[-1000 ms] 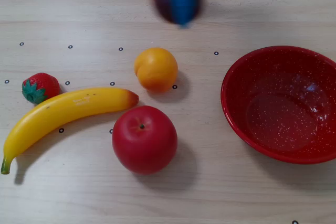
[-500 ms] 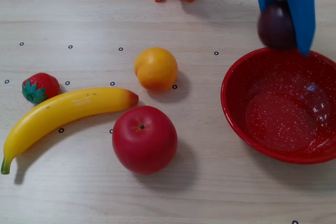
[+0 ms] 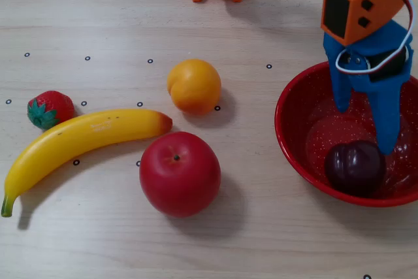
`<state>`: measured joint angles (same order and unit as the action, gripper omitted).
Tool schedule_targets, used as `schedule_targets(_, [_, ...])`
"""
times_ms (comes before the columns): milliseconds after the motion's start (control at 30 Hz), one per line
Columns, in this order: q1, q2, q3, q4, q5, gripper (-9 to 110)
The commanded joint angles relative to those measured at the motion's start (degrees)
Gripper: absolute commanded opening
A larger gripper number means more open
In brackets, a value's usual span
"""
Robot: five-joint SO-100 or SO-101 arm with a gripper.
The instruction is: Put the plum in the red bowl.
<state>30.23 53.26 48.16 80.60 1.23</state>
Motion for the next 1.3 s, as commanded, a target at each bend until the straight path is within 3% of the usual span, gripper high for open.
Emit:
schedule_targets(0, [-2.37, 4.39, -5.1, -2.11, 0.79, 37])
schedule_targets(367, [-5.71, 23.29, -0.26, 0.53, -0.7, 34])
schedule_targets(633, [-6.33, 43.15, 9.32, 9.67, -1.85, 28])
schedule_targets(900, [-15.38, 65.57, 29.79, 13.01, 2.29, 0])
schedule_targets(1267, [-29.27, 92.02, 69.43, -1.85, 8.0, 0])
